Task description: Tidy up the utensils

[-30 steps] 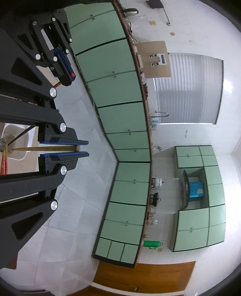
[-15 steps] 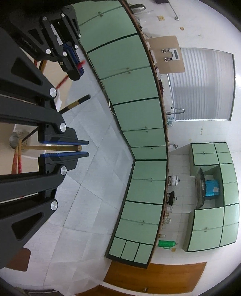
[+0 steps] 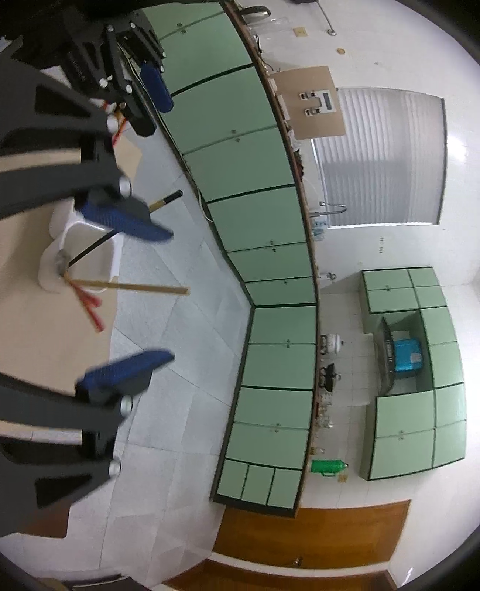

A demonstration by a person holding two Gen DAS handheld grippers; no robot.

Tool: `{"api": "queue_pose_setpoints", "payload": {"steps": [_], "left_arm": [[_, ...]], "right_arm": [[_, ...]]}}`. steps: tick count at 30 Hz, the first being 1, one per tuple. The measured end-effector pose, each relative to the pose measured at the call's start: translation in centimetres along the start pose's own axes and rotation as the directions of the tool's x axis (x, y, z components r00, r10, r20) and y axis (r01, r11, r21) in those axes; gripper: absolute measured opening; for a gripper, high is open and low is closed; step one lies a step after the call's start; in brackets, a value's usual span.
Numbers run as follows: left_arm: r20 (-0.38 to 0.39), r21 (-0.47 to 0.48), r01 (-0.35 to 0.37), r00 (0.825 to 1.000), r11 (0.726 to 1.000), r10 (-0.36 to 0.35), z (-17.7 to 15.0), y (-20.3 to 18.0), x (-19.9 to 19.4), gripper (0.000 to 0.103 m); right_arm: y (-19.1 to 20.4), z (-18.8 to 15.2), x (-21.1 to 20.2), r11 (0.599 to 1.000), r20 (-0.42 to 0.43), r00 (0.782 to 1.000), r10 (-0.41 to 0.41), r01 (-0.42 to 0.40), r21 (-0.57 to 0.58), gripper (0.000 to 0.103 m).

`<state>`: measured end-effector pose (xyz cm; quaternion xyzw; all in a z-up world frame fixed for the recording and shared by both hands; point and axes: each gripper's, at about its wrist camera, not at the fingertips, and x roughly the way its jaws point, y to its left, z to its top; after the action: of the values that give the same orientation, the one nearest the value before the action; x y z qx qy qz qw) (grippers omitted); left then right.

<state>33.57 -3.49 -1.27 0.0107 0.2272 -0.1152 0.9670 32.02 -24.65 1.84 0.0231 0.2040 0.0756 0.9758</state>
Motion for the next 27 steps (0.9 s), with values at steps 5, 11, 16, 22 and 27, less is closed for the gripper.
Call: {"api": "queue_pose_setpoints", "payload": {"steps": [5, 11, 16, 22, 27], "left_arm": [[-0.020, -0.023, 0.006, 1.000, 1.000, -0.007, -2.0, -0.1, -2.6, 0.071], [-0.058, -0.043, 0.012, 0.998, 0.999, -0.014, -5.2, -0.5, -6.0, 0.084], [-0.071, -0.070, 0.010, 0.997, 0.998, -0.015, -7.1, -0.3, -9.0, 0.089], [-0.059, -0.081, 0.008, 0.998, 0.997, -0.012, -7.9, -0.7, -13.0, 0.091], [-0.033, -0.080, 0.005, 0.999, 0.997, -0.007, -8.2, -1.3, -15.8, 0.092]], "right_arm": [[-0.3, -2.4, -3.5, 1.000, 0.008, 1.000, -0.006, 0.006, 0.005, 0.085], [-0.1, -5.7, -7.1, 0.999, -0.015, 1.000, 0.013, -0.012, 0.033, 0.097], [0.1, -7.7, -9.6, 0.998, -0.042, 0.999, 0.030, -0.027, 0.057, 0.097], [0.6, -9.0, -12.9, 0.996, -0.059, 0.997, 0.045, -0.041, 0.075, 0.097], [1.3, -9.1, -15.2, 0.996, -0.056, 0.997, 0.062, -0.058, 0.073, 0.097]]}}
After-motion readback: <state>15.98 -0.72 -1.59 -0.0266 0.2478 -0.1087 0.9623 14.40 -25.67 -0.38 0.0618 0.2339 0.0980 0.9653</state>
